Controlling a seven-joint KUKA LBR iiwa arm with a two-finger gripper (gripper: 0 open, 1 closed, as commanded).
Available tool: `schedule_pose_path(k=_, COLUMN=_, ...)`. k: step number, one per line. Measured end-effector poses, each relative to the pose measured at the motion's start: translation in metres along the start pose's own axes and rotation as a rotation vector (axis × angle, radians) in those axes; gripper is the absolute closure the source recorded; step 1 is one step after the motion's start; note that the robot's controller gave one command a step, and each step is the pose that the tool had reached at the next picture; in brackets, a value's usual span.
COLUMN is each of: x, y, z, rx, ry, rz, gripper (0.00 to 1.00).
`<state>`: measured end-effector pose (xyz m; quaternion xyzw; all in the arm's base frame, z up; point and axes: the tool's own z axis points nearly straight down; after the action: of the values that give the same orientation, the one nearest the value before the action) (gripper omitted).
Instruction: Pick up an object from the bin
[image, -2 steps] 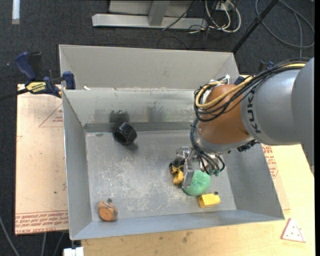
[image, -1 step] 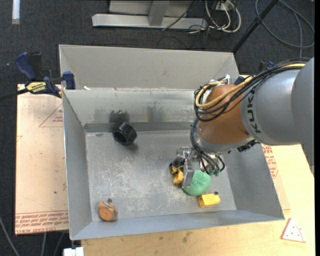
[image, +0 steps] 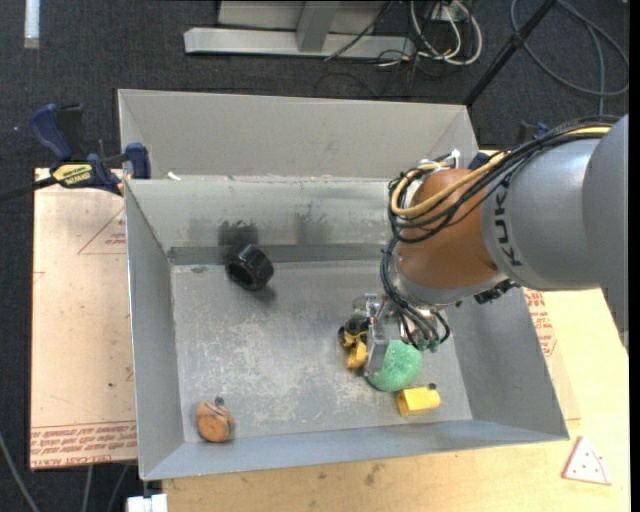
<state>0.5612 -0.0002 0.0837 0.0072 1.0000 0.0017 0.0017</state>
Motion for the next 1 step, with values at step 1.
schedule_pose_path(k=1, x=0.0000, y=0.0000, z=0.0000, rx=0.000, ry=0.000, rz=0.000, gripper=1.00)
